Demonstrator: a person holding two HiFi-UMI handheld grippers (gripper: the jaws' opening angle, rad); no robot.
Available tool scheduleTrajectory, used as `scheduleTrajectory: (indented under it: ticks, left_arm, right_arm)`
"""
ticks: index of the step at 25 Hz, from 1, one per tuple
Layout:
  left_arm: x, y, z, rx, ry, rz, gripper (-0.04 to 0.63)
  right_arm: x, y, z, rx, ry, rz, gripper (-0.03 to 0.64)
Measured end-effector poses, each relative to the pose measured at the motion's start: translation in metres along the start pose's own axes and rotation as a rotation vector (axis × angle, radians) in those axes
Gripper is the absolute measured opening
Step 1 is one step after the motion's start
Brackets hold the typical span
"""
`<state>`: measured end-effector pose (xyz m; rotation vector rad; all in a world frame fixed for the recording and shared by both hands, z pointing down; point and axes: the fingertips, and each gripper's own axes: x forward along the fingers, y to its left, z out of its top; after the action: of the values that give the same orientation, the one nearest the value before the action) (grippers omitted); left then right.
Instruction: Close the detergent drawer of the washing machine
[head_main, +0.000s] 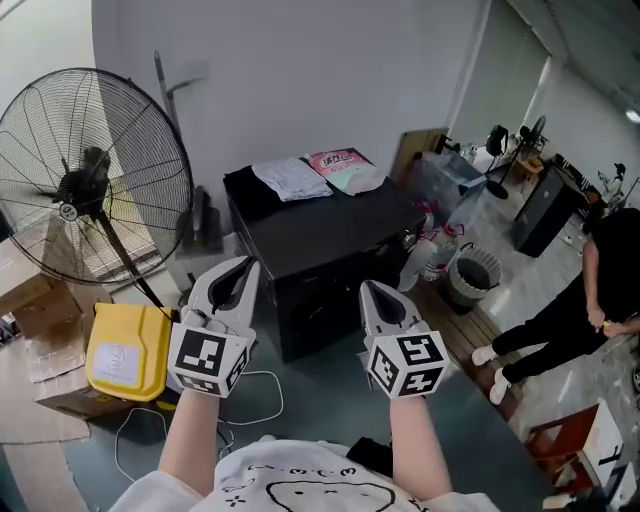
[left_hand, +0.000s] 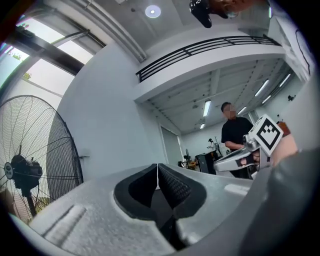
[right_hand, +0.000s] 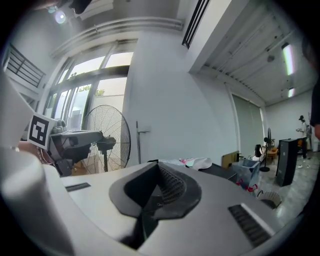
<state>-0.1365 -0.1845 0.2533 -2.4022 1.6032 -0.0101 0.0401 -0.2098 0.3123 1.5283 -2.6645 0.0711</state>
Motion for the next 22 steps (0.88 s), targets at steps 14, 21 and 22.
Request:
scheduleTrajectory:
  ticks: [14, 21, 22]
  left_arm:
    - [-0.006, 0.022, 0.02, 0.041, -0.065, 0.014, 0.02]
    - [-0.007, 0.03, 0.02, 0.029, -0.075, 0.023, 0.02]
    - [-0.007, 0.03, 0.02, 0.027, -0.077, 0.024, 0.02]
  right_arm:
    - [-0.032, -0.002, 0.056, -0.165, -0.152, -0.14, -0.002]
    - [-0.035, 0.004, 0.068, -0.209, -0.198, -0.157, -0.002]
    - [-0.035, 0.005, 0.07, -0.216, -0.204, -0.154, -0.002]
